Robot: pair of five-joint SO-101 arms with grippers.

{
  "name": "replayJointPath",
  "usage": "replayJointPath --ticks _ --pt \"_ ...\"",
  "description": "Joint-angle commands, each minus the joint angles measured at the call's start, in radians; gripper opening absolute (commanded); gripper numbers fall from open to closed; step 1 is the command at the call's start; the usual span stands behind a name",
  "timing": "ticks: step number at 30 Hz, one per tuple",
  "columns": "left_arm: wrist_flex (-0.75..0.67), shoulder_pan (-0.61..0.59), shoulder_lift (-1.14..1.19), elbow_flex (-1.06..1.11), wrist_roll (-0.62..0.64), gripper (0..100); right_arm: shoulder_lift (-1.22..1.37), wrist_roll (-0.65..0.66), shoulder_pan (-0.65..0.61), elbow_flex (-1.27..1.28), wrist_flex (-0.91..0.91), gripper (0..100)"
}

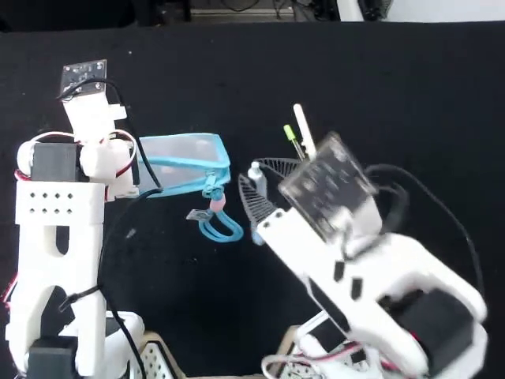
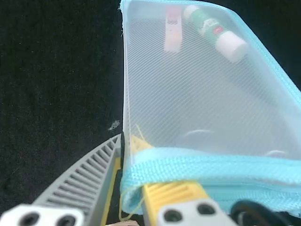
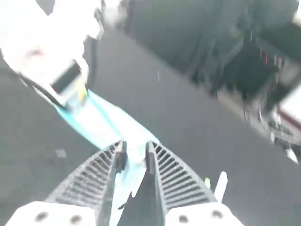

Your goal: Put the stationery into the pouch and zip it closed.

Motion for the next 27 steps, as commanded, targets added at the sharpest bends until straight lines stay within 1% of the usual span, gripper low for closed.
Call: replayJointPath --ticks 1,5,15,18,22,27 --pt "-0.011 -0.001 0.012 0.025 -0.009 3 -0.076 -0.061 -0.057 0.008 -0.166 1.1" --pt "-0.011 -0.001 0.012 0.027 -0.009 3 -0.142 -0.098 -0.087 0.165 -0.371 1.1" --pt "-0.011 -0.001 0.009 0.036 -0.009 3 -0.397 -0.089 -0.101 0.750 -0.997 1.1" --pt "-0.011 -0.001 0.011 0.036 -0.009 3 -0.487 -0.089 -0.101 0.885 -1.145 1.1" --pt "-0.011 -0.001 0.012 0.036 -0.009 3 -0.567 -0.089 -0.101 1.013 -1.277 1.1" --pt "-0.011 -0.001 0.012 0.036 -0.009 3 -0.618 -0.089 -0.106 1.032 -1.315 1.1"
